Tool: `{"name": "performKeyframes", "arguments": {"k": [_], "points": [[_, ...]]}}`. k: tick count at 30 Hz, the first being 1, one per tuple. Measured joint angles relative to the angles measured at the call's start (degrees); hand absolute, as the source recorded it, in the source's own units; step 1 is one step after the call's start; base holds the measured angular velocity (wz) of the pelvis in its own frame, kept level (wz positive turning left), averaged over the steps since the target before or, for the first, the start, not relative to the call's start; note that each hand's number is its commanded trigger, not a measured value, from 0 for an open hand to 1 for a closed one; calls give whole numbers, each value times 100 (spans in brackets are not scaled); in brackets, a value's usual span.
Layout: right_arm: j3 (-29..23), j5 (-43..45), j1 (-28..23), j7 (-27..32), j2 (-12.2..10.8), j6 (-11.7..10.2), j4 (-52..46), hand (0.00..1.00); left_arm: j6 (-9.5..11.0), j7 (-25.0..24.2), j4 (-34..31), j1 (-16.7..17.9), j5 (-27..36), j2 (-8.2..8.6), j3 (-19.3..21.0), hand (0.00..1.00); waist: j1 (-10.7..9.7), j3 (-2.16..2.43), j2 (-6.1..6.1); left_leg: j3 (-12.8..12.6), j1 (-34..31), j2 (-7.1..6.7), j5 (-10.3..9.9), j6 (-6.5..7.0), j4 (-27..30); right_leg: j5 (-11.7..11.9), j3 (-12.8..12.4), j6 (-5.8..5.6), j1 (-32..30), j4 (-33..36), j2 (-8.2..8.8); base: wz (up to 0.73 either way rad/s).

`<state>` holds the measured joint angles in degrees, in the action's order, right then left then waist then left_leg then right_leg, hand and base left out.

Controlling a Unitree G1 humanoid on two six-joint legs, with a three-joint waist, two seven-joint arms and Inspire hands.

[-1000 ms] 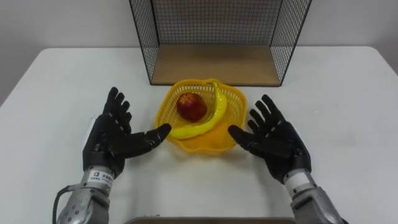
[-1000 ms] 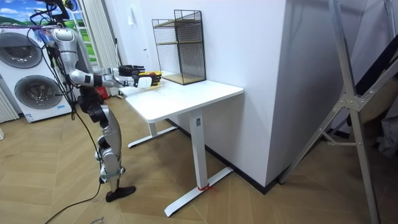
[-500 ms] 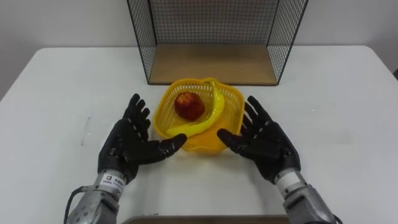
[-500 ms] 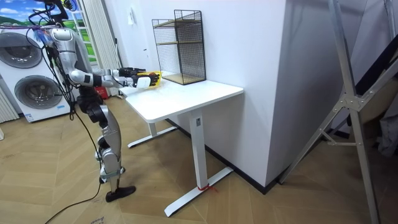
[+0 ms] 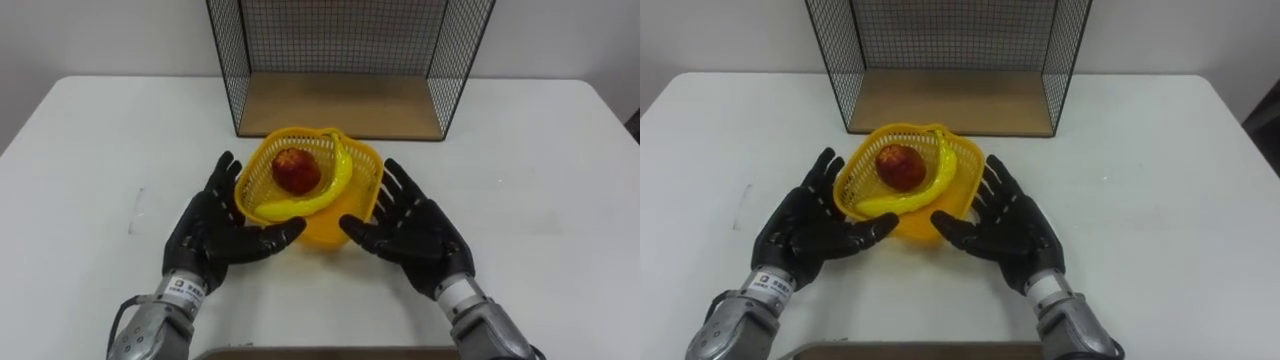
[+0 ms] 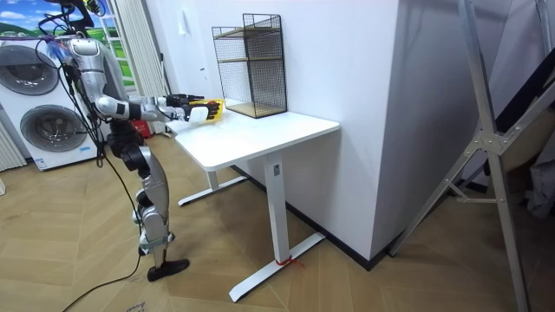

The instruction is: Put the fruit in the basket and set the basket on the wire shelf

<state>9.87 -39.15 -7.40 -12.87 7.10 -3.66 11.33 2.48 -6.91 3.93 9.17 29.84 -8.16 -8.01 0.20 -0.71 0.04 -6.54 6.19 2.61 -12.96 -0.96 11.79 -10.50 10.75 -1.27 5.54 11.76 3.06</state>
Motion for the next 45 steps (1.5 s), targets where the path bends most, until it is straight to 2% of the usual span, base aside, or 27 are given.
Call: {"name": "performKeyframes", "arguments": {"k": [12,21,30,37,45], "points": [[-17,48,1,-7,3,0,4,0,2,-10,0,-122,124,109,-3,0,-17,-21,-28,17,-29,2,-1,-1,-14,0,22,0,-27,-4,-5,0],[-38,378,132,39,-18,-4,138,0,2,-10,7,-151,108,108,-114,0,-159,-31,-40,4,-60,0,-1,-1,-14,0,6,0,-69,-3,-5,0],[-41,378,135,216,-62,-4,138,0,-3,-11,15,-150,94,112,-169,0,-155,-36,-19,-5,-54,0,0,0,-6,0,-7,0,-65,-3,-5,0],[1,376,150,324,-85,-2,139,0,-9,-31,143,-151,94,120,-181,0,-151,-21,16,-14,-44,0,0,0,2,0,-25,0,-56,5,-4,0],[18,377,316,418,-86,-1,139,0,-15,-59,305,-154,95,118,-356,0,-144,-30,27,-42,-36,0,1,1,3,0,-43,0,-56,17,-4,0]]}}
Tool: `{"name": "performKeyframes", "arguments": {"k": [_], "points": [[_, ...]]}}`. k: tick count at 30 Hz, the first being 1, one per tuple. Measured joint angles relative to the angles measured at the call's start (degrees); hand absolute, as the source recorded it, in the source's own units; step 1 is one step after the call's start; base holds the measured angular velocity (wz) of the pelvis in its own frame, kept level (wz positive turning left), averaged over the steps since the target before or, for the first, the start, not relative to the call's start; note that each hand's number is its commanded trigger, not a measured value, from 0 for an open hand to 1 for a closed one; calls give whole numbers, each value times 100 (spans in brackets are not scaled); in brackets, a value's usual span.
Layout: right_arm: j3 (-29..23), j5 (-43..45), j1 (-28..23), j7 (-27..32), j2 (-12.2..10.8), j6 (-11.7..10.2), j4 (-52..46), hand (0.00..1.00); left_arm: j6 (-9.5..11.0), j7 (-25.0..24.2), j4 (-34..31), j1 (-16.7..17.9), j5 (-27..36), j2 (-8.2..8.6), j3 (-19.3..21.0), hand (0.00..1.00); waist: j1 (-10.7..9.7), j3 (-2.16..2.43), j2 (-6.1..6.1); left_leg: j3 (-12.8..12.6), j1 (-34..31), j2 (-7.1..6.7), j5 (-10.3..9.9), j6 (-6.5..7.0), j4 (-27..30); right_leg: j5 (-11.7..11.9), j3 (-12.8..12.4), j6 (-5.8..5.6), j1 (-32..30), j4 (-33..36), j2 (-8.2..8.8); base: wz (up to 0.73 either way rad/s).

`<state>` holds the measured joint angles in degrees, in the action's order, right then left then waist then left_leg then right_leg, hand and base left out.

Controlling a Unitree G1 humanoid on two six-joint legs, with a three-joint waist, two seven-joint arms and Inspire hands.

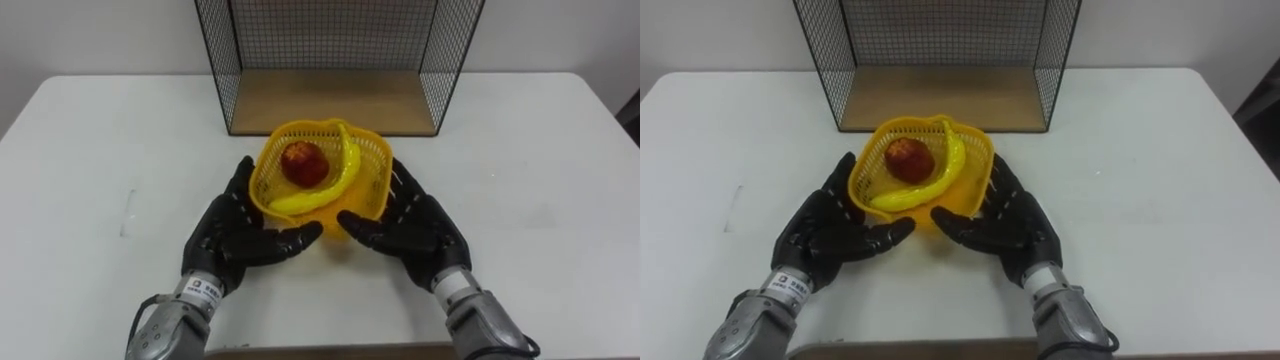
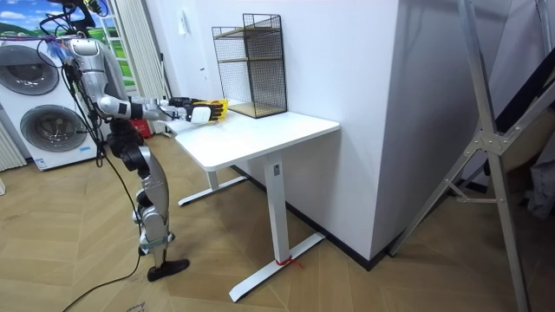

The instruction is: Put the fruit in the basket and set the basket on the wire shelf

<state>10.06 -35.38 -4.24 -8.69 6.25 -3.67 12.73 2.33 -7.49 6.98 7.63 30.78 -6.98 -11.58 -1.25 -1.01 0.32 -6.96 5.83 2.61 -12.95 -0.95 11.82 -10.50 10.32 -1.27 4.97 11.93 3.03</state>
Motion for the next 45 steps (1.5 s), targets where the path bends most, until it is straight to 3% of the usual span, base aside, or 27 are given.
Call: {"name": "performKeyframes", "arguments": {"k": [11,20,45], "points": [[1,254,106,85,-10,0,-34,0,0,-43,50,-61,-4,107,-41,0,11,-27,-42,0,-25,0,0,0,0,0,5,0,-31,-2,1,0],[63,483,470,309,-11,-3,-36,0,2,-43,48,-174,10,109,-42,0,11,-17,-60,-42,-15,1,0,0,-9,1,-15,0,-36,-18,0,-1],[215,654,530,607,13,-47,-36,0,8,-42,-175,-326,-7,108,-18,0,3,-8,-70,-41,-10,8,0,0,9,5,-19,6,-30,-8,-5,0]]}}
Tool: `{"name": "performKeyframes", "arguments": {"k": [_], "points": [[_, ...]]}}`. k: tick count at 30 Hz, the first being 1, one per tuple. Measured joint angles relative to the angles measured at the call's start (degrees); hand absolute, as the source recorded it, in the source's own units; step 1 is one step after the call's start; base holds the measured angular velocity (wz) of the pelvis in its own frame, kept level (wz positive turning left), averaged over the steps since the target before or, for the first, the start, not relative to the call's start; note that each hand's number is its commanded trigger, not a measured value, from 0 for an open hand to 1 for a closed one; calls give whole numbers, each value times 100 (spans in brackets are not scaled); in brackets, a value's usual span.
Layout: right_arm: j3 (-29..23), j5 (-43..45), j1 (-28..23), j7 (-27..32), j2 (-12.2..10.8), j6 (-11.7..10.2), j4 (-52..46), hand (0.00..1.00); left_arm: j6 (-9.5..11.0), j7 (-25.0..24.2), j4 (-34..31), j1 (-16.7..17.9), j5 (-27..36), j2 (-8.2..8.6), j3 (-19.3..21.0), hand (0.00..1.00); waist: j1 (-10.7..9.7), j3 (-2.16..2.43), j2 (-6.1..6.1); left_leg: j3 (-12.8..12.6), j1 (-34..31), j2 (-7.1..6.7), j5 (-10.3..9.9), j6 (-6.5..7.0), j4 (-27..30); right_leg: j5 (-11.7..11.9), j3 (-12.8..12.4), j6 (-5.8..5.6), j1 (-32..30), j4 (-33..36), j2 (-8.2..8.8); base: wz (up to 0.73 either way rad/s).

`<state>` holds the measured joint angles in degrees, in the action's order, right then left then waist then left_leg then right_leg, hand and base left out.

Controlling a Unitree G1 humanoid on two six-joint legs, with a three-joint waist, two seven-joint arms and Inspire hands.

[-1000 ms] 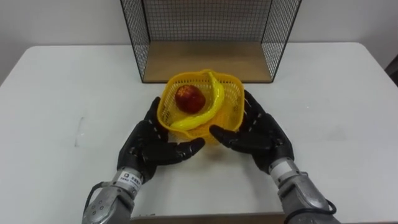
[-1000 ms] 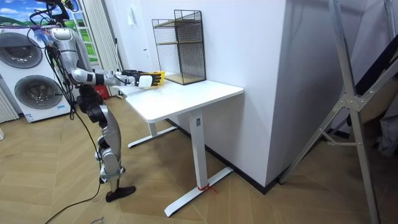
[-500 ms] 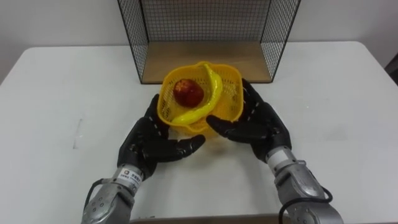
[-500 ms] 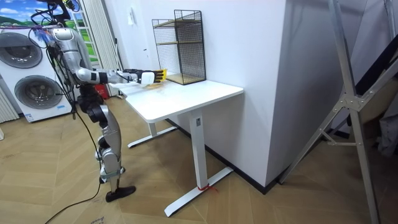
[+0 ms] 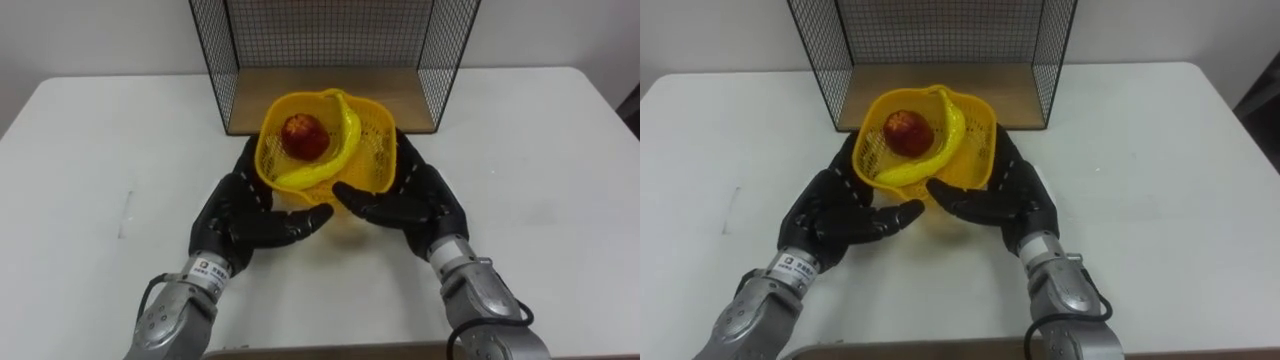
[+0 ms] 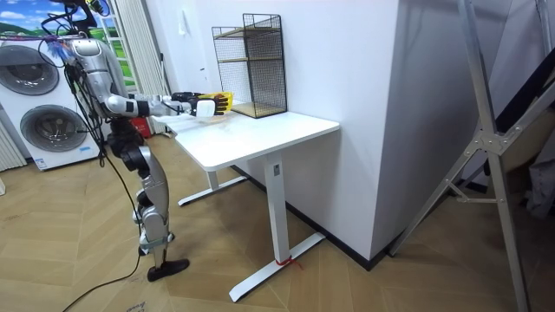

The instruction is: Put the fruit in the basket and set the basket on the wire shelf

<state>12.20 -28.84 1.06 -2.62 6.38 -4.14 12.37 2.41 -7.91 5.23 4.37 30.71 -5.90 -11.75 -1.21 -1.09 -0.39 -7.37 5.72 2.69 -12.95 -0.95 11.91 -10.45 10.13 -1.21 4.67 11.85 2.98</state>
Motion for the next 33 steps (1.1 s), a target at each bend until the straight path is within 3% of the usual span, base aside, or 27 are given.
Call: {"name": "performKeyframes", "arguments": {"k": [8,13,24,27,30,32,33], "points": [[-1,-14,13,63,1,-34,-251,0,1,2,-340,-6,0,-3,46,0,1,9,15,2,-51,3,0,0,40,0,0,0,-35,15,1,0],[-2,-15,18,71,-5,-281,-450,0,64,2,-647,-52,2,-4,96,0,0,27,50,3,-35,11,0,0,73,1,9,2,-6,35,0,0],[1,-12,-4,52,-5,-280,-421,0,64,2,-637,-51,-163,-21,124,0,35,11,120,-34,4,65,-35,-22,293,-17,13,34,17,223,-13,-1],[0,-11,-38,-8,9,-280,-357,0,64,2,-629,-37,-161,-26,139,0,113,-15,136,-43,-137,257,-342,-96,836,-214,22,129,-93,589,-111,-9],[-37,-10,-34,-63,-60,-283,-294,0,71,2,-618,-9,-160,-46,147,0,178,-11,173,-10,-478,474,-739,-227,1727,-694,104,272,-425,1400,-161,-4],[-29,0,-46,-136,-52,-289,-197,0,70,2,-603,18,-163,-64,151,0,160,0,213,-14,-732,525,-761,-247,2352,-973,51,309,-560,1812,-133,8],[-26,-10,-51,-141,-26,-289,-181,0,71,2,-587,24,-158,-51,139,0,167,-27,143,-28,-924,655,-732,-208,2885,-1060,23,369,-556,1939,-166,-14]]}}
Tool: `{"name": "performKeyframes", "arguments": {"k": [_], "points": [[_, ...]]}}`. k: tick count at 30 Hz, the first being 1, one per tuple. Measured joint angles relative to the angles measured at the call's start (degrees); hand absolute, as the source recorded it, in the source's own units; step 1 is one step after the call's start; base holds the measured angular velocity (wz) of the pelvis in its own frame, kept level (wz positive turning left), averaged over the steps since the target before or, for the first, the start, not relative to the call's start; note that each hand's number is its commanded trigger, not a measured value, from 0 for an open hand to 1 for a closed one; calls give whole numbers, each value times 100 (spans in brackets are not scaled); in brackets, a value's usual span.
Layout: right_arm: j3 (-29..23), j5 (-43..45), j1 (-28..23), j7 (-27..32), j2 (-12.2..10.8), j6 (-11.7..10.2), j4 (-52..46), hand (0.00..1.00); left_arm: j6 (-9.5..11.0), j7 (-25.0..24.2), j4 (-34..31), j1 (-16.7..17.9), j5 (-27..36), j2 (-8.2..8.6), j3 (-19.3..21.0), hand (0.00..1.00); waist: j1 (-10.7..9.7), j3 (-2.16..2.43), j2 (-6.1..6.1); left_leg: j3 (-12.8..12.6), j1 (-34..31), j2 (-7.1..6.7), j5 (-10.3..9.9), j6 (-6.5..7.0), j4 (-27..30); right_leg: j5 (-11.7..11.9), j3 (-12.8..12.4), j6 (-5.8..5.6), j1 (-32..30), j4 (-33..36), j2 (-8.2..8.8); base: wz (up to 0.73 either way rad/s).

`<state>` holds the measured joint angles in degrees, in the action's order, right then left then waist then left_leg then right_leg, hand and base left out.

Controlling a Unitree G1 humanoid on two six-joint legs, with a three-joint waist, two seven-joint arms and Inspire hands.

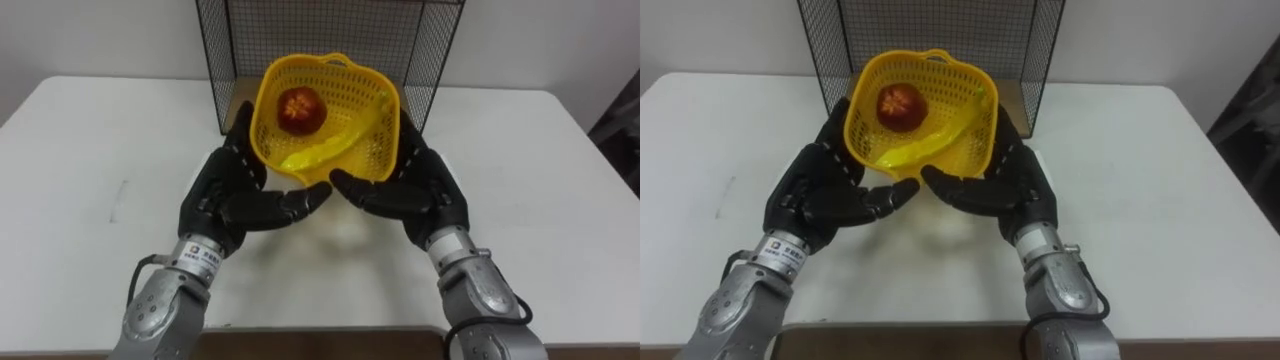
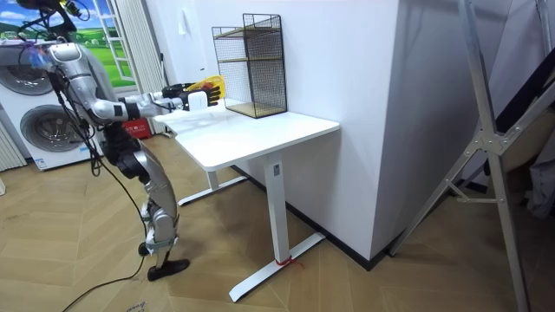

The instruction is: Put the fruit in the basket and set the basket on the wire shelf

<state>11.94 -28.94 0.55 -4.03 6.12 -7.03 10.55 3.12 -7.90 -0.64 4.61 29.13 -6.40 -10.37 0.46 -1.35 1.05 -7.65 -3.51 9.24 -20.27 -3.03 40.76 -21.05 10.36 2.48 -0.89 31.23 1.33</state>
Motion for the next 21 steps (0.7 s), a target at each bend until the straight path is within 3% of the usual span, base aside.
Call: {"name": "performKeyframes", "arguments": {"k": [2,3,6,7,8,9,10,11,13,16,18,20,21], "points": [[61,-48,-9,0,1,2,15,0,1,0,73,26,5,-32,6,0,80,-22,-38,29,-318,109,387,54,708,-76,-97,143,145,64,-51,-20],[72,-62,-7,2,-33,1,15,0,0,0,83,24,8,-23,5,0,71,-24,33,36,-397,91,452,52,778,-81,-109,164,165,53,-31,9],[18,-228,41,19,71,-6,29,0,22,0,82,2,-15,75,-58,0,119,-2,59,6,-885,-347,477,78,-155,-68,-300,195,123,-53,29,-3],[24,-220,41,12,70,-6,47,0,29,0,82,2,-62,68,-42,0,154,0,65,-12,-1052,-511,653,104,-779,-57,-344,177,117,-121,60,-34],[46,-204,36,1,72,12,64,0,56,0,81,2,-60,60,-36,0,176,12,61,11,-1136,-591,995,179,-1454,-68,-338,174,136,-161,71,-39],[55,-199,30,-19,65,20,73,0,65,0,81,7,-60,49,-28,0,206,16,68,19,-1176,-598,1219,236,-1623,-83,-357,160,153,-159,77,-37],[71,-188,-2,-64,61,30,74,0,67,0,81,9,-59,33,9,0,258,91,49,19,-1125,-626,1508,284,-1748,-134,-413,81,169,-162,78,-21],[62,-171,-8,-92,85,32,74,0,103,0,81,3,-52,26,28,0,202,108,171,13,-1055,-706,1578,354,-1768,-184,-404,21,220,-177,132,-8],[53,-205,-4,-112,84,32,73,0,103,0,81,7,-54,7,4,0,175,106,225,-19,-1039,-713,1654,463,-1584,-223,-360,-38,362,-283,161,-4],[59,-191,18,-140,88,31,66,0,111,-1,80,8,-40,-35,-18,0,160,103,227,-128,-1041,-756,1264,526,-1165,-336,-303,-192,529,-307,307,-11],[62,-172,17,-153,94,30,60,0,113,-1,81,8,22,-79,-10,0,111,97,234,-155,-1048,-876,1029,576,-997,-491,-241,-277,577,-197,475,2],[31,-60,19,-153,126,31,58,0,113,-1,81,8,9,-52,-21,0,105,100,225,-187,-1029,-1012,730,668,-798,-609,-213,-449,574,182,671,10],[27,-46,24,-150,116,31,51,0,115,-1,80,7,9,-62,-25,0,111,97,231,-226,-1008,-1032,662,707,-752,-612,-199,-456,524,400,739,0]]}}
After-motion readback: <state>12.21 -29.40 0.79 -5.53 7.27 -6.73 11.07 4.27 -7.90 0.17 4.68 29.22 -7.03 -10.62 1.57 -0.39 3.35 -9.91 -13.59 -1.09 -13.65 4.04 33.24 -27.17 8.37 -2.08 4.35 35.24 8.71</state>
